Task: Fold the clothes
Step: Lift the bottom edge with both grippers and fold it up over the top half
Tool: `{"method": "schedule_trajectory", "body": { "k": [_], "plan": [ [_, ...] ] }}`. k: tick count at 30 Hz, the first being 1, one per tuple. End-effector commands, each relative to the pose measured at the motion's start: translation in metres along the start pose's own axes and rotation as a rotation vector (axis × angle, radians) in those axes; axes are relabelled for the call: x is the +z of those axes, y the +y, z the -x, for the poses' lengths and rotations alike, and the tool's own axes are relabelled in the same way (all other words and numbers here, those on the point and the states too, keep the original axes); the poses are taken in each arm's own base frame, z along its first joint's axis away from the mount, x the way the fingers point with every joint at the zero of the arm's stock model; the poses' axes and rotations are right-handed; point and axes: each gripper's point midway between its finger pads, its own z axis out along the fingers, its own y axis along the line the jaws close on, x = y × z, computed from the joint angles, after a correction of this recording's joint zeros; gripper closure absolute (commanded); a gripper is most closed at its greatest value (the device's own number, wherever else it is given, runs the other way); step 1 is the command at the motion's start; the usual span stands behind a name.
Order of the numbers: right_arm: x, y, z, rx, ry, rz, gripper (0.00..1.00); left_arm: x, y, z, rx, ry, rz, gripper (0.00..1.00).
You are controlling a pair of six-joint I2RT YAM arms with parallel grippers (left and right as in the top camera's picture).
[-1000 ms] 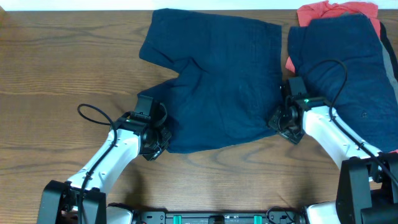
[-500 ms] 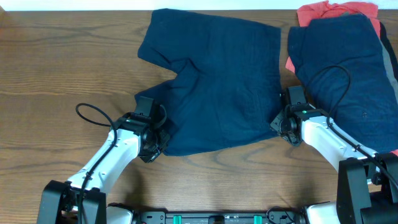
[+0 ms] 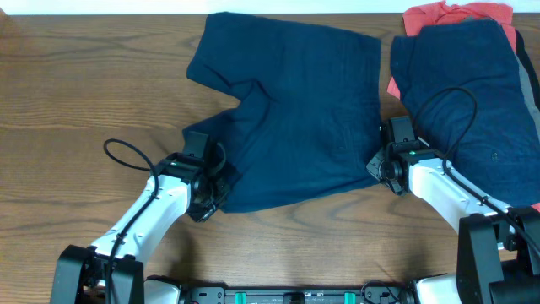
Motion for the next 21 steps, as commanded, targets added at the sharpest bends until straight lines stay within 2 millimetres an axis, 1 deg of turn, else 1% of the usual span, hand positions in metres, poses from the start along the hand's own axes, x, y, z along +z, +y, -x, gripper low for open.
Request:
{"method": "schedule_trajectory", "body": {
  "k": [1, 3, 6, 9, 11, 16, 21],
  "plan": [
    [-0.007, -0.005, -0.006, -0.029, 0.031, 0.002, 0.99, -0.014, 0.012, 0.009, 0.013, -0.031, 0.032, 0.94],
    [-0.021, -0.007, -0.001, -0.032, 0.022, 0.013, 1.0, -0.027, 0.015, 0.01, -0.007, -0.038, 0.026, 0.94],
    [-0.05, -0.008, 0.008, -0.051, 0.002, 0.059, 0.99, -0.051, 0.013, 0.011, 0.027, -0.076, -0.022, 0.94],
    [-0.085, -0.013, 0.016, -0.063, -0.047, 0.103, 0.99, -0.079, 0.008, 0.009, 0.042, -0.128, -0.092, 0.94],
    [-0.108, -0.017, 0.017, -0.07, -0.079, 0.135, 0.99, -0.099, 0.006, 0.007, 0.054, -0.17, -0.147, 0.94],
    [-0.156, -0.032, 0.01, -0.075, -0.127, 0.18, 0.99, -0.144, 0.007, -0.003, 0.076, -0.269, -0.278, 0.94],
    [-0.194, -0.051, -0.003, -0.082, -0.143, 0.193, 0.99, -0.186, 0.014, -0.018, 0.098, -0.343, -0.385, 0.94]
  ]
}}
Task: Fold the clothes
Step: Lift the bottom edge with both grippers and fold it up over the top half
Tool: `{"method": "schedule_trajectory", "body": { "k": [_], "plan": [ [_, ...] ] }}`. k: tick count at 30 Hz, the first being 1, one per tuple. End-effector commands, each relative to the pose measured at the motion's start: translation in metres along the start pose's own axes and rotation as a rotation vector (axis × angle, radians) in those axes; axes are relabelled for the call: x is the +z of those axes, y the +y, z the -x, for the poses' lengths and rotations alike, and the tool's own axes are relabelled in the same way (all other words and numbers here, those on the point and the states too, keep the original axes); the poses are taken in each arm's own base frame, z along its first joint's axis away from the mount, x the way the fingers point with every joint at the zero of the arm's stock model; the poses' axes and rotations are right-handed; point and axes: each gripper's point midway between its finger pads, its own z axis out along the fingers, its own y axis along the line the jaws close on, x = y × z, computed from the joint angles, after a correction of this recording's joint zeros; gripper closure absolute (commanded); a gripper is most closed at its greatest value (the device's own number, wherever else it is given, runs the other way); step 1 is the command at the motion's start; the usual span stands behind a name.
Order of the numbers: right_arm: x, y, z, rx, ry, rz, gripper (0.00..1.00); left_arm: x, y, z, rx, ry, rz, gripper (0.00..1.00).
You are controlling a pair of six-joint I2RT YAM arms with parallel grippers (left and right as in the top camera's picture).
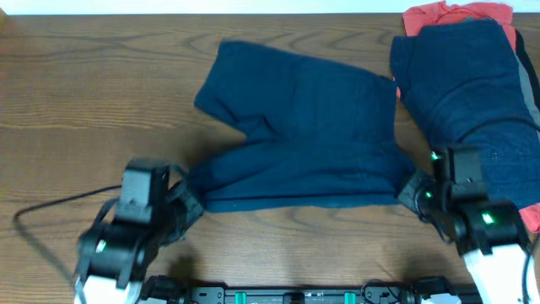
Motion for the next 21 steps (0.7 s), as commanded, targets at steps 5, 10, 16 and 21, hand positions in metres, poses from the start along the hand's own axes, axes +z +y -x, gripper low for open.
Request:
{"method": "schedule_trajectory", "body": {
  "k": [5, 10, 16, 21],
  "plan": [
    [-0.049, -0.01, 0.015, -0.005, -0.13, -0.009, 0.99, -0.057, -0.012, 0.014, 0.049, -0.181, -0.108, 0.94],
    [-0.042, -0.007, 0.026, -0.003, -0.147, -0.026, 0.99, -0.054, -0.017, 0.032, 0.06, -0.245, -0.086, 0.94],
    [-0.012, 0.005, 0.041, -0.004, -0.105, -0.066, 0.99, -0.024, -0.034, 0.059, 0.091, -0.242, -0.032, 0.94],
    [0.023, 0.012, 0.053, -0.001, -0.064, -0.116, 0.99, 0.021, -0.057, 0.087, 0.164, -0.233, -0.003, 0.94]
  ]
}}
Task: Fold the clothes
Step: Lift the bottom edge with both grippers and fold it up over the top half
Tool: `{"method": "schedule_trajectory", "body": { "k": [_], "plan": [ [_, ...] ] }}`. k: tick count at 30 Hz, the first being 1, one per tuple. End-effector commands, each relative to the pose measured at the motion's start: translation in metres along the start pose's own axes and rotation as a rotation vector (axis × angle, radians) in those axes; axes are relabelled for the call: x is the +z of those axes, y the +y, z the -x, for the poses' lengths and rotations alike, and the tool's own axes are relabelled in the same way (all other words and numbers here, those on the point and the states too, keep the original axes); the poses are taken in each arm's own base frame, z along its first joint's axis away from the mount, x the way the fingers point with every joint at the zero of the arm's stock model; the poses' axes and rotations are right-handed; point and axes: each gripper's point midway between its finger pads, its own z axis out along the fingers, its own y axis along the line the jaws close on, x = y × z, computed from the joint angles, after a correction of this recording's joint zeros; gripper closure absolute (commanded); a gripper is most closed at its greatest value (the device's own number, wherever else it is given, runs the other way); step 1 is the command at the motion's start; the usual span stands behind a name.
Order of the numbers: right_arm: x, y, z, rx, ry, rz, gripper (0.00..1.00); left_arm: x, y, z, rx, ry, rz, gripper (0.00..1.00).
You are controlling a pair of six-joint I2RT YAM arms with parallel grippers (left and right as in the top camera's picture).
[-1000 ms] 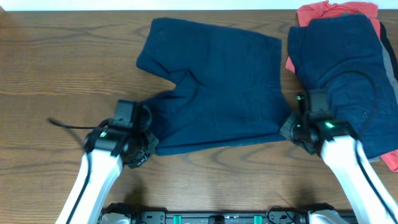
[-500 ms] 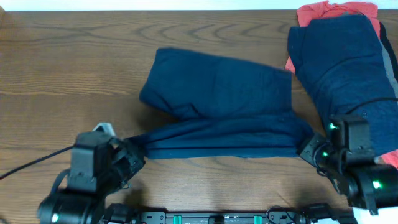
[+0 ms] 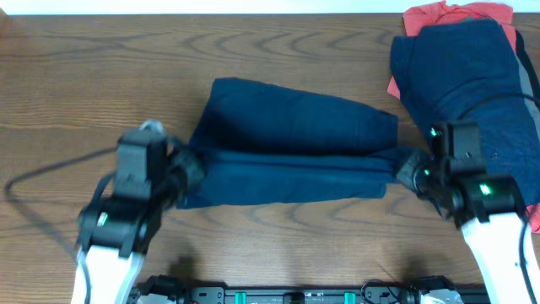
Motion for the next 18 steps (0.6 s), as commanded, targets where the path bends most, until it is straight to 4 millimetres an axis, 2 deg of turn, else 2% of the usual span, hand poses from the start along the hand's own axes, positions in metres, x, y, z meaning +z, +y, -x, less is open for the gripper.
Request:
{"method": "schedule_trajectory", "body": {
  "k": [1, 5, 10, 13, 18],
  "plan": [
    [0.019, -0.016, 0.024, 0.012, -0.056, -0.125, 0.99, 0.027, 0.005, 0.026, 0.069, -0.06, 0.083, 0.94],
    [0.05, -0.019, 0.045, 0.027, -0.058, -0.159, 0.99, 0.071, -0.01, 0.046, 0.096, -0.085, 0.06, 0.94],
    [0.085, -0.01, 0.075, -0.036, -0.105, -0.131, 0.99, 0.121, -0.019, 0.064, 0.098, -0.114, 0.041, 0.94],
    [0.103, -0.003, 0.088, -0.049, -0.135, -0.116, 0.99, 0.148, -0.019, 0.068, 0.098, -0.118, 0.037, 0.94],
    [0.133, 0.005, 0.1, -0.065, -0.161, -0.098, 0.99, 0.181, -0.015, 0.069, 0.098, -0.116, 0.039, 0.94]
  ]
}}
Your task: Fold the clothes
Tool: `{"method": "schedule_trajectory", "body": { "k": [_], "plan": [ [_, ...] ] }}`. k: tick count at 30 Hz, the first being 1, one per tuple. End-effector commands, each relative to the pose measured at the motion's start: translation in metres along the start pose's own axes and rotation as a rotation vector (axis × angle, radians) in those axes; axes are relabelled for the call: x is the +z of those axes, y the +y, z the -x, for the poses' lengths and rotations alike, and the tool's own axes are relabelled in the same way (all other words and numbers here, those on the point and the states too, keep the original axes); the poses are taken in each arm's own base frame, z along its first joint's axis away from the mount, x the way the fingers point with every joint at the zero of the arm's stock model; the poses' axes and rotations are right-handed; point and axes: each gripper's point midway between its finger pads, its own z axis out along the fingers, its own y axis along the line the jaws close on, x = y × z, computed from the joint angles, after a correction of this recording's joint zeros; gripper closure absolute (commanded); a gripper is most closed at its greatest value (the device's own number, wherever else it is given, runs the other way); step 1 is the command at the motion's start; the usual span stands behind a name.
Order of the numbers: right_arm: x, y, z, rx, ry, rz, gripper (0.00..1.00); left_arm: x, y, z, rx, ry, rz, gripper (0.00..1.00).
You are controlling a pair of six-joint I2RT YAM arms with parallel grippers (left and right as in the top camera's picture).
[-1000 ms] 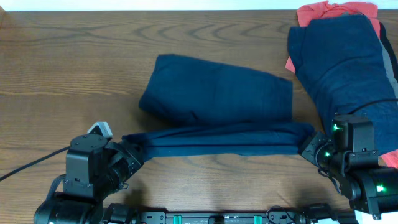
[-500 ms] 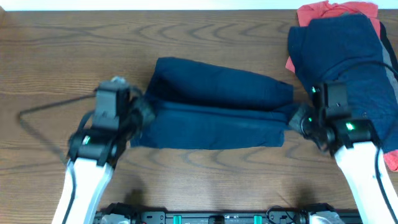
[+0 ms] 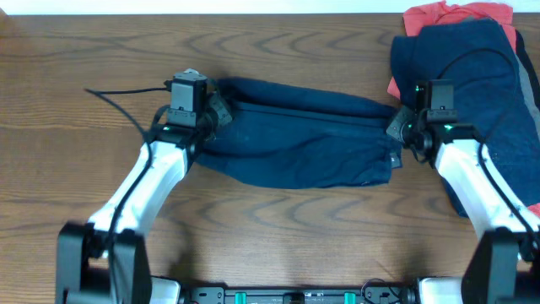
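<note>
Dark navy shorts (image 3: 295, 135) lie across the middle of the wooden table (image 3: 76, 101), folded over into a long band. My left gripper (image 3: 216, 110) is shut on the shorts' left end near the far edge of the band. At the right end my right gripper (image 3: 396, 127) is shut on the cloth. Both arms reach in from the near side. The fingertips are buried in fabric.
A pile of clothes sits at the far right: a navy garment (image 3: 472, 67) on top of a red one (image 3: 456, 14), with a grey edge at the frame's border. Black cables loop off both wrists.
Both grippers have moved away from me, carrying the near edge of the shorts to the far edge. The shorts now lie as a folded band farther up the table.
First the shorts lay spread flat, with both grippers at their near corners. Then the grippers were nearer the table's front with the near edge in them. After that the near edge stood halfway over the shorts. Now it rests at the far edge.
</note>
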Motion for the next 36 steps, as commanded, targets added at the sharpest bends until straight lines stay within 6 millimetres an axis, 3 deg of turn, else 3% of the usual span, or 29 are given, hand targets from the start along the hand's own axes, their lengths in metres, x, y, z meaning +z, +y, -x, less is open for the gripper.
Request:
{"method": "schedule_trajectory", "body": {
  "k": [1, 6, 7, 8, 9, 10, 18, 22, 27, 32, 36],
  "plan": [
    [0.018, -0.019, 0.015, -0.026, -0.05, -0.093, 0.99, 0.014, 0.014, 0.017, 0.001, -0.067, 0.059, 0.94],
    [0.047, -0.017, 0.017, -0.026, -0.063, -0.085, 0.97, 0.032, 0.013, 0.021, 0.003, -0.09, 0.038, 0.94],
    [0.053, -0.016, 0.019, -0.025, -0.069, -0.081, 0.85, 0.036, 0.012, 0.022, 0.003, -0.096, 0.033, 0.83],
    [0.056, -0.016, 0.021, -0.024, -0.078, -0.079, 0.61, 0.038, 0.012, 0.023, 0.004, -0.099, 0.03, 0.58],
    [0.06, -0.014, 0.023, -0.023, -0.091, -0.075, 0.3, 0.04, 0.012, 0.023, 0.004, -0.104, 0.026, 0.23],
    [0.062, -0.012, 0.027, -0.022, -0.106, -0.065, 0.04, 0.041, 0.011, 0.025, 0.004, -0.112, 0.024, 0.02],
    [0.042, 0.016, 0.059, -0.061, -0.221, 0.043, 0.01, 0.032, 0.003, 0.043, 0.096, -0.189, 0.016, 0.02],
    [0.019, 0.032, 0.061, -0.139, -0.224, 0.116, 0.01, 0.013, -0.001, 0.045, 0.151, -0.189, 0.018, 0.02],
    [-0.015, 0.033, 0.059, -0.148, -0.222, 0.127, 0.01, -0.024, -0.008, 0.046, 0.184, -0.192, 0.018, 0.02],
    [-0.041, 0.038, 0.039, -0.196, -0.169, 0.154, 0.01, -0.065, -0.01, 0.043, 0.189, -0.191, 0.018, 0.02],
    [-0.036, 0.039, 0.002, -0.234, -0.034, 0.144, 0.01, -0.071, 0.007, 0.023, 0.186, -0.108, 0.08, 0.02]
  ]
}}
